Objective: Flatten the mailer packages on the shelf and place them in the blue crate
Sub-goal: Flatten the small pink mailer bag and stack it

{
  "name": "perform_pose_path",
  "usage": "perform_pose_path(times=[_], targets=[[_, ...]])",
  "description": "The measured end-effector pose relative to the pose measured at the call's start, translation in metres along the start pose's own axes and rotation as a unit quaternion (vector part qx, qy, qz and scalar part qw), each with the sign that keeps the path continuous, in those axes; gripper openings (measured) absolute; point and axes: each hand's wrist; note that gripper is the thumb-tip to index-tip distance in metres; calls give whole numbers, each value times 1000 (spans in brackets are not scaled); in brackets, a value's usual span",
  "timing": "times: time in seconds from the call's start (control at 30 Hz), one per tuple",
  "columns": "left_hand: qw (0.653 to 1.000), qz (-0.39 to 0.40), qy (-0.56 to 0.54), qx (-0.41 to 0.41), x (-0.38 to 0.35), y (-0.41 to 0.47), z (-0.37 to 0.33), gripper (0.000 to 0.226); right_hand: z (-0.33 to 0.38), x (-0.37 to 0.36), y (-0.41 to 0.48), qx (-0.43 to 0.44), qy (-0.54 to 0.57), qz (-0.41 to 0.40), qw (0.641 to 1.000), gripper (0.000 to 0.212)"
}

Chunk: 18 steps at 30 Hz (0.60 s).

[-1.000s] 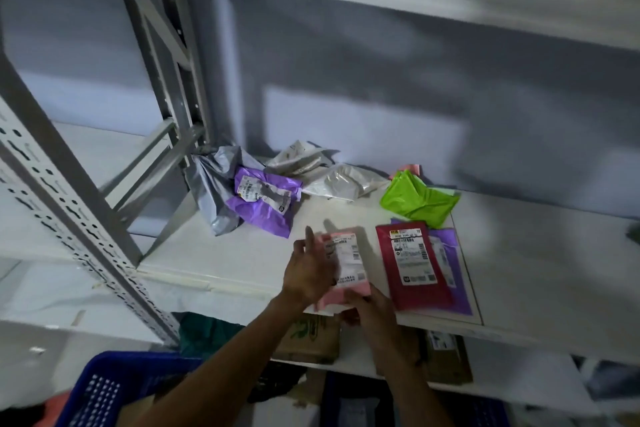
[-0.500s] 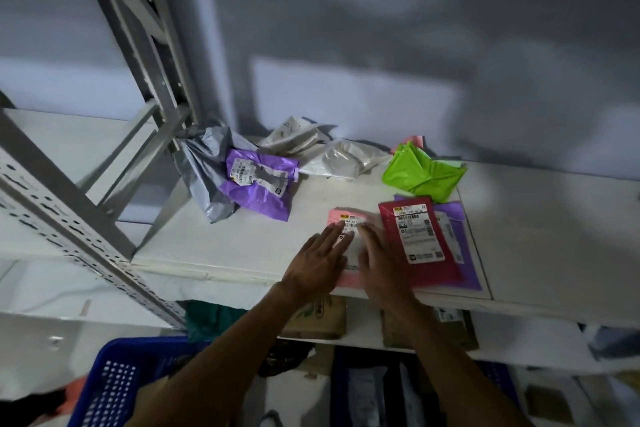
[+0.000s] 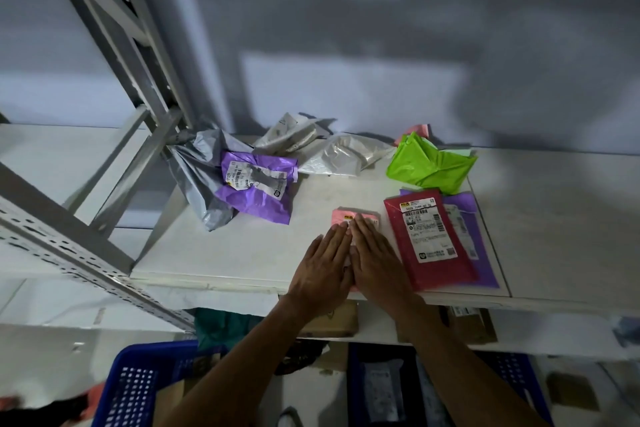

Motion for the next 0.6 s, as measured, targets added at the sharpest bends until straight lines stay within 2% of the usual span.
perform_pose_path(times=[0.17,0.3,0.43,0.53,0.6], targets=[[1000,-3,-6,-6,1,2,3,58,-1,-5,-2,33,-39,19,999,53],[1000,19,14,-9,9,11,3,61,-1,-8,2,8,-35,59,998,65],[999,44,18,10,10,11,5,61,1,-5,3,4,-46,67,997,61],[998,57,7,-7,18,15,-3,64,2,7,2,-11,-39,44,998,60],[999,36,-23,-31,22,14,-9,67,5,11,-2,-15,-37,7,999,62]])
Point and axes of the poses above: each hand's wrist, its own y-axis towards the middle knuckle, its own x-axis out of the back of the hand, z = x × y, and after that the axes turned 15 degrees about -y, right-handed
